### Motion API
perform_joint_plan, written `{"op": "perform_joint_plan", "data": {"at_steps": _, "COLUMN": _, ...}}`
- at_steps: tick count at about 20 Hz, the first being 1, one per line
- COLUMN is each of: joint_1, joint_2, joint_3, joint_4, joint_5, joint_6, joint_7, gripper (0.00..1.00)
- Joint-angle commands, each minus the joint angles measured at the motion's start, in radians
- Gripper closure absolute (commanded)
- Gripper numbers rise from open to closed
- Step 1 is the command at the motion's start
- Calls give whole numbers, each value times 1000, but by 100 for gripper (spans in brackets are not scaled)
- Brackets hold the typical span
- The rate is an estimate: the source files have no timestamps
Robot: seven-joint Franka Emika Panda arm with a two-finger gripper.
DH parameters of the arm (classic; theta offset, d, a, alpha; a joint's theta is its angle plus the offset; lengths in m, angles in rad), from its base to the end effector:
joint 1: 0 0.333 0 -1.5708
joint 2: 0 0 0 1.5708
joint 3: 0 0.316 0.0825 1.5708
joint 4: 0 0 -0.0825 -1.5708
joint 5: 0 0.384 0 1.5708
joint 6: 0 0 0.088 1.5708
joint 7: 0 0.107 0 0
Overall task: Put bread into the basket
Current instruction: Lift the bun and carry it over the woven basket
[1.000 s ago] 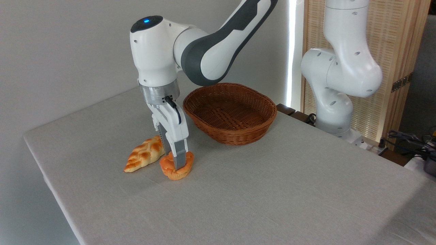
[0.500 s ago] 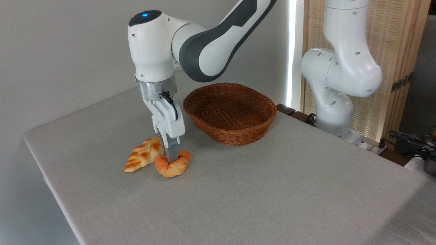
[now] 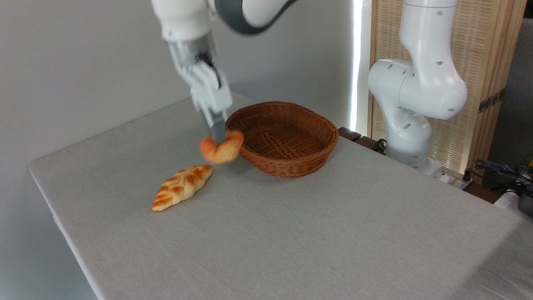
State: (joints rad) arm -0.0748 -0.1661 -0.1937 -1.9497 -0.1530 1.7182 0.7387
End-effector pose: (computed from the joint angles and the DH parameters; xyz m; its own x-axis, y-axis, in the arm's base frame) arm 0.4804 -0.1525 0.5443 0.5618 -0.8268 0.0277 -0.8218 -0.5539 0.1334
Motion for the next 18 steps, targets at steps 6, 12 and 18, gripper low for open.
{"op": "perform_joint_plan", "data": {"at_steps": 6, "joint_1": -319, "joint_2": -268, "joint_3": 7, "joint_4": -264, "joint_5": -51, "joint_6": -129, "joint_7": -16, "gripper": 82}}
{"op": "perform_joint_plan", "data": {"at_steps": 12, "joint_1": -379, "joint_2": -242, "joint_3": -1, "joint_4": -365, "joint_5": -51, "joint_6": -5, "joint_7": -22, "gripper": 22}}
{"op": "perform_joint_plan", "data": {"at_steps": 18, "joint_1": -415, "joint_2": -205, "joint_3": -1, "joint_4": -373, "joint_5": -53, "joint_6": 89, "joint_7": -47, "gripper": 0}}
